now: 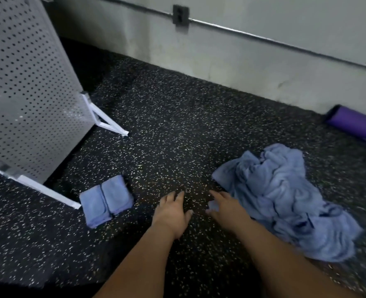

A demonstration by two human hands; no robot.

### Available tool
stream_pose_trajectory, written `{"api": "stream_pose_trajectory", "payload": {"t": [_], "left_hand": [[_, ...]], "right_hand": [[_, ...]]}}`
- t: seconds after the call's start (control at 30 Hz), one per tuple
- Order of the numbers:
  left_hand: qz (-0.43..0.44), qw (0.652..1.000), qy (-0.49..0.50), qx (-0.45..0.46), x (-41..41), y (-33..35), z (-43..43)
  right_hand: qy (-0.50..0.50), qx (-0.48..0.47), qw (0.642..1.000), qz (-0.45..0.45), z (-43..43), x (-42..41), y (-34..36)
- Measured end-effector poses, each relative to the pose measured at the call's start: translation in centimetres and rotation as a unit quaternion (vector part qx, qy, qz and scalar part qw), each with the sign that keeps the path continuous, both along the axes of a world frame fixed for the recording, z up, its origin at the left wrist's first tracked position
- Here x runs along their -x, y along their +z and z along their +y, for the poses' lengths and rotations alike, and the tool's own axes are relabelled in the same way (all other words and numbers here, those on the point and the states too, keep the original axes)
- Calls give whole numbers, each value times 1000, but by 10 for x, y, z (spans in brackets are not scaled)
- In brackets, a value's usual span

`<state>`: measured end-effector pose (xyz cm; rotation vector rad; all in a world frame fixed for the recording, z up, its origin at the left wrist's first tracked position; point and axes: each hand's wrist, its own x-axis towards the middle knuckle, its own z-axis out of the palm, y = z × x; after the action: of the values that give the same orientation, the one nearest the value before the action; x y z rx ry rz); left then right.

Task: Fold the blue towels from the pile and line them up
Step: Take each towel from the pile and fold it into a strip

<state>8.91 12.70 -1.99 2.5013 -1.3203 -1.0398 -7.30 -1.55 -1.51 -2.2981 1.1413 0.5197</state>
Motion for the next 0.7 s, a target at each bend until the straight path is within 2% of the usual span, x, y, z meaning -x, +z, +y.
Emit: {"api": "stream_pose_trajectory", "payload": {"t": [0.23, 0.53, 0.7], "left_hand": [[-8, 997, -72, 7, 55, -2, -49], [-4, 990, -141, 15, 112, -26, -102], [-7, 983, -183, 29, 139, -42, -130]], "right_hand": [[-62, 16, 998, 23, -16, 96, -12], [-126, 41, 991, 35, -52, 164, -30], [-223, 50, 973, 32, -81, 196, -47]]}}
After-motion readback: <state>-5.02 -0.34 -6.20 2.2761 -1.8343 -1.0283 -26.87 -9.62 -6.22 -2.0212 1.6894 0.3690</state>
